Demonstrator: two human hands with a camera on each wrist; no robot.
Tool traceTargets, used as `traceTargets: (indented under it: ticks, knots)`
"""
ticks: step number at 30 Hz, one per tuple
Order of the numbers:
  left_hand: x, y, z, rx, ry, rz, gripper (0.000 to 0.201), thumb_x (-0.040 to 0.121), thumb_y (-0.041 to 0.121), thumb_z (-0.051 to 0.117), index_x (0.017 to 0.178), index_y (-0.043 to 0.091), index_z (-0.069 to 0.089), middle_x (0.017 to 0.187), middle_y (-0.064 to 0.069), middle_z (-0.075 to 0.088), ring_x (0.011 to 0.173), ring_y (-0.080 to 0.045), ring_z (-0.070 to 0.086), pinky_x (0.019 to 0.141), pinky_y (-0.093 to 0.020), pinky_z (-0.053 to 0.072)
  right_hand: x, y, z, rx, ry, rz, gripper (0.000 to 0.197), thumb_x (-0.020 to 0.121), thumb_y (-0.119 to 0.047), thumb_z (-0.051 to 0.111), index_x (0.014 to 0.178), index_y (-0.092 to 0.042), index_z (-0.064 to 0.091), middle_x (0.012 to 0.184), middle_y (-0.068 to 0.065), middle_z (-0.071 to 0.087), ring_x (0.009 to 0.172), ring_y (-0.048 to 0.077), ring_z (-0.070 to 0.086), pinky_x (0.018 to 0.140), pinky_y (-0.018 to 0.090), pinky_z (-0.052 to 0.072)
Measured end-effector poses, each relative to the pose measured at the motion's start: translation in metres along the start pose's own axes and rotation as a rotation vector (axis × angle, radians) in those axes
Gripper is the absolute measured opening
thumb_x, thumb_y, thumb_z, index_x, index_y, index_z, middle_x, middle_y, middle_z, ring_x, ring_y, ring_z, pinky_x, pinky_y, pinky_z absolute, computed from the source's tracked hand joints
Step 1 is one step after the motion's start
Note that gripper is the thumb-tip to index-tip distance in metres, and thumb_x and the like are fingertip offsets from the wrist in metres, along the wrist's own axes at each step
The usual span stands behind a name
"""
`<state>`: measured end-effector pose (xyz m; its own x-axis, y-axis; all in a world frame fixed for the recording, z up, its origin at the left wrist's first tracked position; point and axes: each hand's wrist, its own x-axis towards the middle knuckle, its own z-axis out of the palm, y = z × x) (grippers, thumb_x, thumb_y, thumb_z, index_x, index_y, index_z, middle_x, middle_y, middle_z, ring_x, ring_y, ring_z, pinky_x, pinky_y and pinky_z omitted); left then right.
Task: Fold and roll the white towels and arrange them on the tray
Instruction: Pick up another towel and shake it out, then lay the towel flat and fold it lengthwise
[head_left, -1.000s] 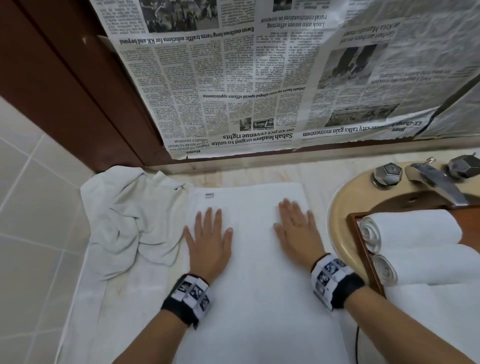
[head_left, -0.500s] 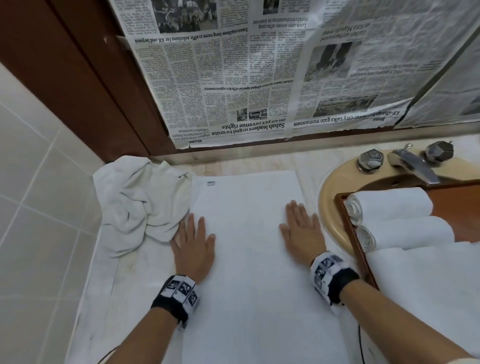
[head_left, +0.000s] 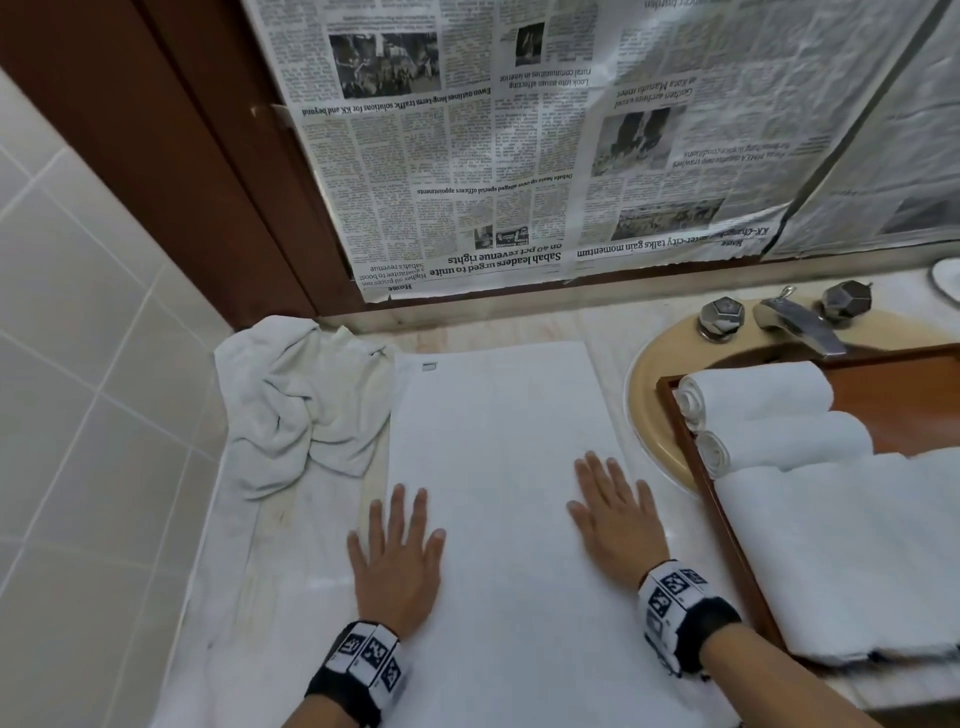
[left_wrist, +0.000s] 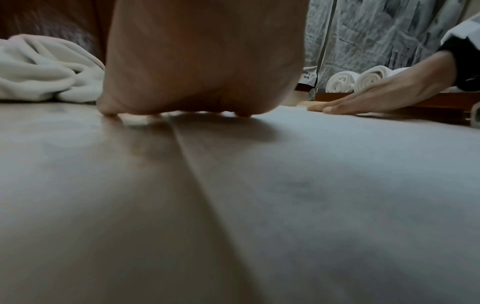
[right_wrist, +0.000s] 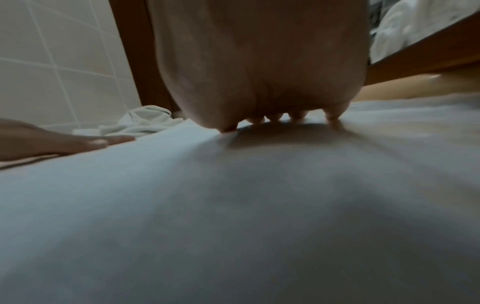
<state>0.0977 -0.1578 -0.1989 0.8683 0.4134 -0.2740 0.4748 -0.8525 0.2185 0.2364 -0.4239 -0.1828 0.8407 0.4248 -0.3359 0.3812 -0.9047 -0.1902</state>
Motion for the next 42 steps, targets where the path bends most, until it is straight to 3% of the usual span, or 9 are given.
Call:
traceTargets:
  ticks: [3,6,8,10,14,24,27,32,42]
  knots:
    - [0.0,-0.004,-0.012,-0.032,0.0,-0.024,0.076,0.083,0.066,-0.013,0.155,0.042,-0.012,0.163,0.015,-0.02,0.153,-0.018,-0.013,0.121,-0.054,-0.003,0.0,0.016,-0.004,0.084,0.038,0.132,0.077,0.088,-0.055,-0.009,0.157,-0.021,-0.006,0.164,-0.005,-0.014,0.151,0.014,-0.009,0.121,0.043,-0.001]
    - [0.013,0.008,-0.021,-0.084,-0.016,-0.028,0.086,0.081,0.066,-0.007,0.158,0.033,0.015,0.167,0.007,0.001,0.154,-0.021,-0.001,0.12,-0.054,0.002,-0.002,0.015,-0.012,0.14,0.181,0.215,0.068,0.099,-0.05,0.022,0.155,-0.013,0.02,0.163,0.006,0.018,0.149,0.023,0.018,0.118,0.041,0.019]
    - [0.03,0.025,-0.031,-0.151,0.035,0.075,0.078,0.089,0.062,0.01,0.149,0.023,0.042,0.162,-0.001,0.026,0.15,-0.026,0.023,0.117,-0.056,0.019,0.0,0.015,-0.014,0.215,0.265,0.247,0.06,0.098,-0.039,0.047,0.149,-0.01,0.035,0.151,0.009,0.037,0.14,0.027,0.033,0.108,0.044,0.031]
    - [0.052,0.044,-0.037,-0.198,0.099,0.216,0.063,0.095,0.054,0.026,0.137,0.018,0.056,0.15,-0.005,0.046,0.137,-0.029,0.045,0.11,-0.05,0.035,0.005,0.016,-0.013,0.327,0.314,0.286,0.051,0.096,-0.029,0.056,0.14,-0.006,0.046,0.138,0.013,0.047,0.13,0.031,0.04,0.101,0.046,0.037]
    - [0.096,0.104,-0.05,-0.227,0.016,0.351,0.054,0.095,0.047,0.035,0.139,0.023,0.053,0.144,0.001,0.05,0.129,-0.026,0.047,0.103,-0.038,0.038,0.018,0.02,-0.01,0.441,0.424,0.288,0.025,0.09,-0.004,0.062,0.113,0.005,0.063,0.111,0.022,0.056,0.108,0.041,0.052,0.087,0.045,0.045]
    - [0.195,0.223,-0.045,-0.033,-0.061,0.517,0.041,0.104,0.023,0.042,0.142,0.036,0.05,0.133,-0.004,0.047,0.119,-0.029,0.045,0.09,-0.041,0.042,0.036,0.027,0.0,0.486,0.486,0.287,0.015,0.087,-0.006,0.069,0.1,-0.001,0.065,0.1,0.016,0.058,0.098,0.037,0.057,0.081,0.041,0.052]
    - [0.214,0.235,-0.041,-0.003,-0.035,0.554,0.039,0.104,0.022,0.041,0.135,0.04,0.056,0.124,-0.004,0.049,0.109,-0.03,0.047,0.082,-0.04,0.041,0.039,0.029,-0.004,0.516,0.481,0.3,0.013,0.088,-0.011,0.069,0.099,-0.003,0.066,0.097,0.012,0.059,0.093,0.033,0.059,0.076,0.039,0.053]
    - [0.235,0.242,-0.043,-0.035,-0.091,0.621,0.034,0.104,0.026,0.046,0.127,0.044,0.062,0.118,0.002,0.052,0.108,-0.025,0.047,0.086,-0.042,0.044,0.052,0.024,-0.018,0.529,0.456,0.335,0.012,0.093,-0.015,0.062,0.099,-0.005,0.065,0.1,0.009,0.059,0.094,0.026,0.058,0.076,0.034,0.049]
    - [0.244,0.238,-0.047,-0.051,-0.128,0.66,0.023,0.1,0.022,0.048,0.113,0.029,0.065,0.112,0.001,0.058,0.106,-0.025,0.053,0.084,-0.04,0.047,0.056,0.017,-0.041,0.685,0.356,0.429,0.011,0.088,-0.015,0.058,0.078,-0.013,0.053,0.072,0.0,0.057,0.066,0.018,0.055,0.058,0.034,0.046]
